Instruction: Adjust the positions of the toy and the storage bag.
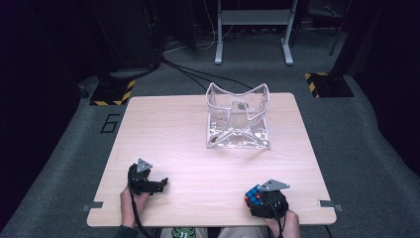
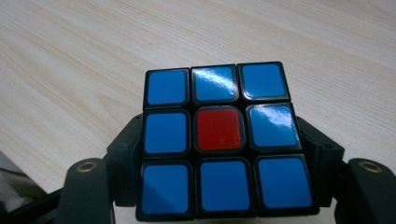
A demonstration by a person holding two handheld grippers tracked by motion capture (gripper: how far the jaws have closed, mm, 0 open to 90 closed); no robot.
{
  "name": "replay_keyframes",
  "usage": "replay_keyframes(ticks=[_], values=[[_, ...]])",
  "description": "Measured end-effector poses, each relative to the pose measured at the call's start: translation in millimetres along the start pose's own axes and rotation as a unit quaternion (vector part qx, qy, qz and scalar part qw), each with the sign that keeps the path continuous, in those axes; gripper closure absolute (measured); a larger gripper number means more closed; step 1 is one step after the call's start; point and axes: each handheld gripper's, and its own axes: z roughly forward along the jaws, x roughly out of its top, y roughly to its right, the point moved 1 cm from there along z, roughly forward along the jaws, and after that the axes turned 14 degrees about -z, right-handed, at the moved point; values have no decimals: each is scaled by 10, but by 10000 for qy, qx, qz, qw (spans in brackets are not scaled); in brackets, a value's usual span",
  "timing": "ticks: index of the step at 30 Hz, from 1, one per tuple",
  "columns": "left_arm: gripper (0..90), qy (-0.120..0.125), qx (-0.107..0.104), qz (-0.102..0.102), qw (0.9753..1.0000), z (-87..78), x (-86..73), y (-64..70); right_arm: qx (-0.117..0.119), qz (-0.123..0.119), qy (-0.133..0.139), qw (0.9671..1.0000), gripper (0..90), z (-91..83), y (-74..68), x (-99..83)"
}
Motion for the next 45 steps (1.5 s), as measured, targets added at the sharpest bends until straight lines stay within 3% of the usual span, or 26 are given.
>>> replay_keyframes(ticks=[14, 45], values=[[10, -1, -1, 3, 10000, 0, 1, -1, 34, -84, 108, 9999, 328, -21, 22, 16], [11, 7, -6, -8, 10000, 1, 0, 1, 136, -529, 407, 9977, 328, 86, -31, 496]])
